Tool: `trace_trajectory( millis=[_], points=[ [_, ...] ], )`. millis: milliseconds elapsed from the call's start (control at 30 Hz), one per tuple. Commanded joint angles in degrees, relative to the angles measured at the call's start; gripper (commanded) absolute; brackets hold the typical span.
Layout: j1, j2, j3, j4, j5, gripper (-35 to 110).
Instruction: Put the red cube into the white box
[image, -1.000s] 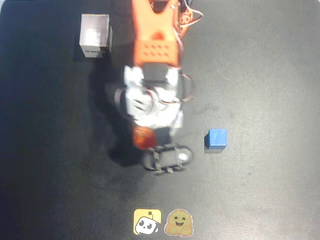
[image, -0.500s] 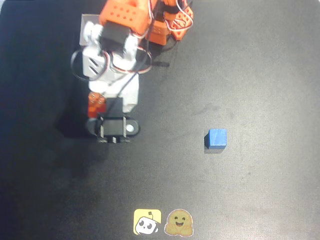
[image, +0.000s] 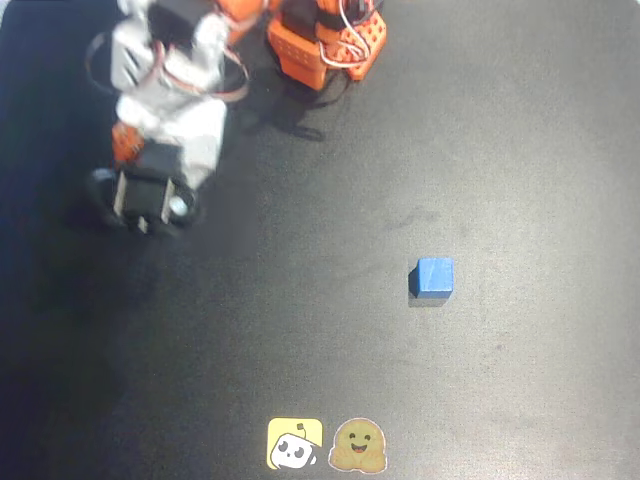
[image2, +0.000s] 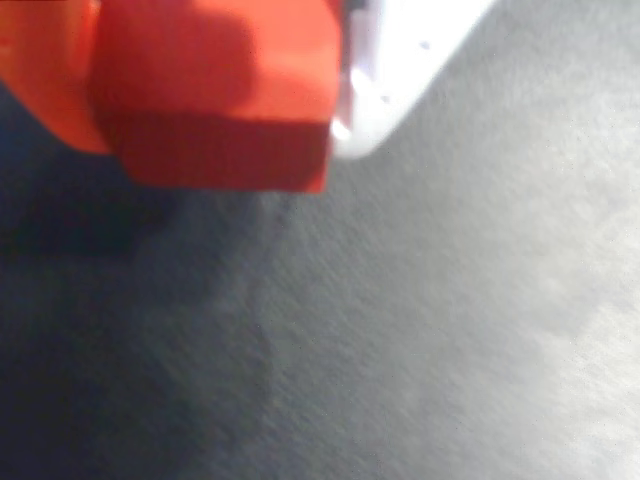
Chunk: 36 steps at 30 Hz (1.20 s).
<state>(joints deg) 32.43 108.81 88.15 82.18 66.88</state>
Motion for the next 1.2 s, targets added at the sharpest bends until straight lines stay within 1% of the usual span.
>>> trace_trajectory(
  millis=[0,167,300,500,800,1167],
  points=[
    [2.0,5.0,0.8,0.8,-0.5,0],
    [4.0,11.6,5.5,1.8,-0.8,0],
    [6.0,16.0,7.8,4.8,-1.7,0],
    [9.8,22.2,13.0,6.9,-5.8,0],
    [17.0,34.3,23.3,7.2,-12.4,0],
    [26.8,38.8,26.0,10.1,-20.1,0]
  ],
)
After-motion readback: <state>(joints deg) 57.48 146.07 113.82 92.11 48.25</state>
